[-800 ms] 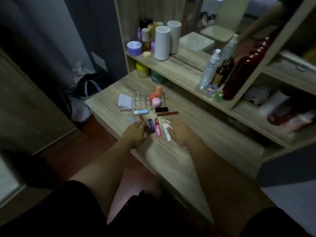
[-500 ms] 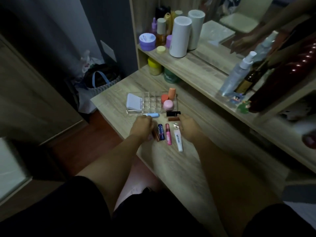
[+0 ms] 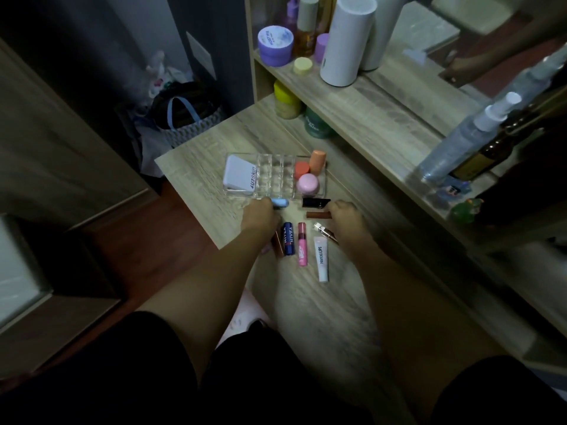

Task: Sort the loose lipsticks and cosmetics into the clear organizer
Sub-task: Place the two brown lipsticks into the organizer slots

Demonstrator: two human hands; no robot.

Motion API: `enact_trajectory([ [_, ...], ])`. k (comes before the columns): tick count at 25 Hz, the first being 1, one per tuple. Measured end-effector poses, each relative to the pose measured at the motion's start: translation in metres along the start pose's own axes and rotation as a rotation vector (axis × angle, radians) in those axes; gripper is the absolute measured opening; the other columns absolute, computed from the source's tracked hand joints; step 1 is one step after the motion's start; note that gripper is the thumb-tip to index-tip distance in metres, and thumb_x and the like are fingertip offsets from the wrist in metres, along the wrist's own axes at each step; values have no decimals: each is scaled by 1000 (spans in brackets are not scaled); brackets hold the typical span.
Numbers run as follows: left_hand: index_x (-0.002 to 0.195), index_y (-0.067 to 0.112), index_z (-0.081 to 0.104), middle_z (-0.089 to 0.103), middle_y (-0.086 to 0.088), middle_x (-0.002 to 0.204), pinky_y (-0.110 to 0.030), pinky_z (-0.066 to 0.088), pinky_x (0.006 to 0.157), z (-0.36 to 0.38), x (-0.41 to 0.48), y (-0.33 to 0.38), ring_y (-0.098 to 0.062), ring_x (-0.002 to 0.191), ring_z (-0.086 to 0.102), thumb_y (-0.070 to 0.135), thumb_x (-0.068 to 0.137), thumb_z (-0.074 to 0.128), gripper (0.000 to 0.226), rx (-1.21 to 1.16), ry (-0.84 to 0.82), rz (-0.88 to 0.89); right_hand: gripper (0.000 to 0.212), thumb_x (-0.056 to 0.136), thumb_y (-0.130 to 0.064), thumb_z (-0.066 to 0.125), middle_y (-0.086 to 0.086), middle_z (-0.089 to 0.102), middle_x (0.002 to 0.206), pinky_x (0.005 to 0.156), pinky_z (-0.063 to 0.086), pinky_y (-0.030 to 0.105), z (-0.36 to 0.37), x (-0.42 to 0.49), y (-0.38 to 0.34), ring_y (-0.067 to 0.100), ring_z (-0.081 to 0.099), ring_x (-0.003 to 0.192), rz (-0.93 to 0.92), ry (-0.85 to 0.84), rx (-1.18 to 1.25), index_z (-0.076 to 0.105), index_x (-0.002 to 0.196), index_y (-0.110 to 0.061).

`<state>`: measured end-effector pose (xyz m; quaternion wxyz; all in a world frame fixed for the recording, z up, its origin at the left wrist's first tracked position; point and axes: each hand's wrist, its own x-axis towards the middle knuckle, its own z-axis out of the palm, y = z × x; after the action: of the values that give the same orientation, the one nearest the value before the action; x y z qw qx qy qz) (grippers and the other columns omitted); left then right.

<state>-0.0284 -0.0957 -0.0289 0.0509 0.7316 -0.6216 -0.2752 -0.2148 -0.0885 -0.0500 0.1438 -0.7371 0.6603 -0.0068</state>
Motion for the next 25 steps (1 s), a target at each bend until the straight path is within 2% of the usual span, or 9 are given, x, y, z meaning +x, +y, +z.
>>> enact_trajectory([
  [3,115,8,63,69,-18,108,-36,52,90,1,1,1,-33,103,62,11,81,58,35,-55,11,-45,29,85,-2,54,12,61,115,89,42,34,-1,2,7,28,54,107,-71,-8,-13,56,114,-9],
  [6,102,0,61,68,-19,100,-33,48,74,-8,-1,4,-33,95,64,19,79,66,31,-111,46,-84,25,86,-10,59,12,62,114,88,40,33,-12,0,15,27,54,105,-139,12,91,59,111,-8],
  [8,94,-1,57,64,-18,88,-31,40,63,-21,-2,5,-31,83,61,27,75,73,38,-167,85,-65,24,87,-11,58,6,62,111,82,43,27,-25,-2,9,17,55,97,-137,63,295,58,111,-12],
  [11,89,8,49,61,-16,82,-28,36,61,-51,4,2,-29,77,59,22,70,77,37,-286,194,-13,32,89,-11,55,-2,57,112,76,43,14,-44,9,-15,1,53,90,-94,151,631,54,121,-16],
  [13,93,8,55,68,-16,85,-25,39,62,-77,14,-1,-24,79,63,18,72,73,29,-358,240,43,32,89,-13,57,0,57,115,72,51,17,-54,23,-35,5,59,91,-21,158,860,54,121,-15],
  [15,96,6,64,73,-14,86,-20,44,62,-100,27,-3,-15,76,65,18,77,72,24,-368,265,117,29,88,-14,59,-5,62,106,67,55,15,-60,39,-52,0,65,88,30,168,1018,56,116,-16],
  [18,94,5,69,74,-13,90,-16,43,68,-120,45,-2,-18,82,68,18,81,69,18,-346,333,224,21,85,-15,63,-17,64,86,57,48,2,-61,62,-71,-18,62,75,60,232,1076,60,105,-20],
  [22,95,6,70,75,-11,92,-15,42,73,-121,66,-5,-16,84,68,18,82,68,17,-323,393,269,22,84,-17,64,-8,70,94,68,49,9,-52,86,-84,-14,61,76,88,262,989,62,107,-20],
  [25,96,6,69,75,-10,91,-9,39,71,-111,72,-8,-18,83,69,17,81,69,18,-276,385,318,24,84,-12,65,-10,67,87,62,46,-1,-44,93,-87,-22,58,68,61,258,938,63,108,-15],
])
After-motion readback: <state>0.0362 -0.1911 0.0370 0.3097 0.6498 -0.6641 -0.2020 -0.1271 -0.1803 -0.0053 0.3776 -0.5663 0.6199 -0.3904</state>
